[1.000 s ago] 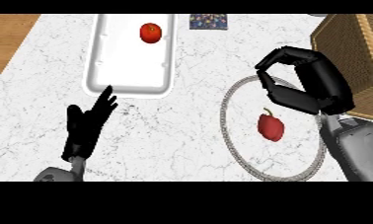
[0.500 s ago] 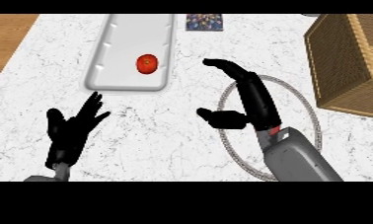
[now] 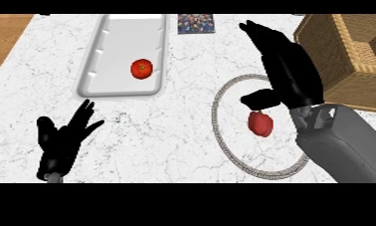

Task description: Pick the bell pepper from the placemat and place it in the basket

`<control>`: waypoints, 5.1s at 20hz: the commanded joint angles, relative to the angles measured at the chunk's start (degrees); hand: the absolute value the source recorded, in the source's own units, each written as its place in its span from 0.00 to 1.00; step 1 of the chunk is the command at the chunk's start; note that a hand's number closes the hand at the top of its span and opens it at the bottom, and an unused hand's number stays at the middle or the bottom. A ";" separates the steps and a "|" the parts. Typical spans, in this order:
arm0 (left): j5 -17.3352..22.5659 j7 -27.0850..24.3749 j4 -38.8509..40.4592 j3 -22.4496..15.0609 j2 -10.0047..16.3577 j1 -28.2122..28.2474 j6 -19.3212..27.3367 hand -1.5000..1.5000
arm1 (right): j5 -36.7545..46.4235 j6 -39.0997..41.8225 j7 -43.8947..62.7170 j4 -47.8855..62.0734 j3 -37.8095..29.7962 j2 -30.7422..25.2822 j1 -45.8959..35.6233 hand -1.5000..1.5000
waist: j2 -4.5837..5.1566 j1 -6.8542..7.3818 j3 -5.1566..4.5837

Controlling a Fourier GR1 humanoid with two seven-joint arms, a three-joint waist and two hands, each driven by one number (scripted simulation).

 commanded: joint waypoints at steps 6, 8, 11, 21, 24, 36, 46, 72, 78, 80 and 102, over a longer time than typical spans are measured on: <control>0.29 1.33 2.53 -0.36 1.28 6.25 -1.15 0.50 | -13.92 31.06 21.31 -11.33 -2.02 -7.03 -7.99 0.00 | 0.67 0.11 -0.47; -0.76 2.62 2.14 -0.76 0.95 4.68 0.46 0.50 | -19.09 36.56 26.21 -13.43 -3.38 -7.38 -9.88 0.00 | 0.61 -0.51 -0.45; -0.49 2.91 1.91 -0.51 0.13 4.10 1.13 0.50 | -25.29 40.58 30.21 -14.48 -5.67 -9.76 -10.41 0.00 | 1.04 -0.20 -0.33; -0.99 1.55 0.94 -1.03 1.03 6.38 -0.85 0.50 | -36.32 38.18 38.25 -21.36 -4.68 -15.06 -8.99 0.00 | 1.35 0.88 -0.25; -1.95 3.07 3.50 -1.32 -0.40 3.21 0.71 0.50 | -39.25 36.38 37.80 -23.76 -6.14 -16.95 -7.56 0.00 | 1.63 0.33 -0.19; -2.74 3.53 0.89 -1.82 -0.31 4.11 -0.50 0.50 | -21.92 29.00 32.12 -21.11 2.19 -11.72 1.12 0.00 | 2.13 2.11 -0.05; -2.45 1.90 2.26 -0.30 -1.73 4.38 -1.00 0.50 | -13.54 27.85 27.03 -16.70 5.10 -8.42 8.81 0.00 | 2.16 2.40 -0.06; -3.55 4.50 0.99 2.55 -0.53 3.86 -5.04 0.50 | 3.05 24.76 13.48 -1.23 3.98 0.52 15.19 0.00 | 2.18 2.61 -0.04; -6.53 3.19 0.22 -0.27 -4.17 5.55 -2.67 0.50 | 5.29 25.25 12.85 3.36 4.28 3.26 14.93 0.00 | 2.21 2.84 -0.03; -5.33 6.35 1.82 1.94 -2.58 1.19 -3.90 0.50 | 6.14 23.25 9.11 3.62 3.17 1.94 16.51 0.00 | 2.23 2.33 -0.02; -7.25 6.46 -0.66 3.17 -4.03 3.98 -4.70 0.50 | 17.71 19.89 -1.16 11.68 3.80 3.64 16.35 1.00 | 2.18 2.51 -0.02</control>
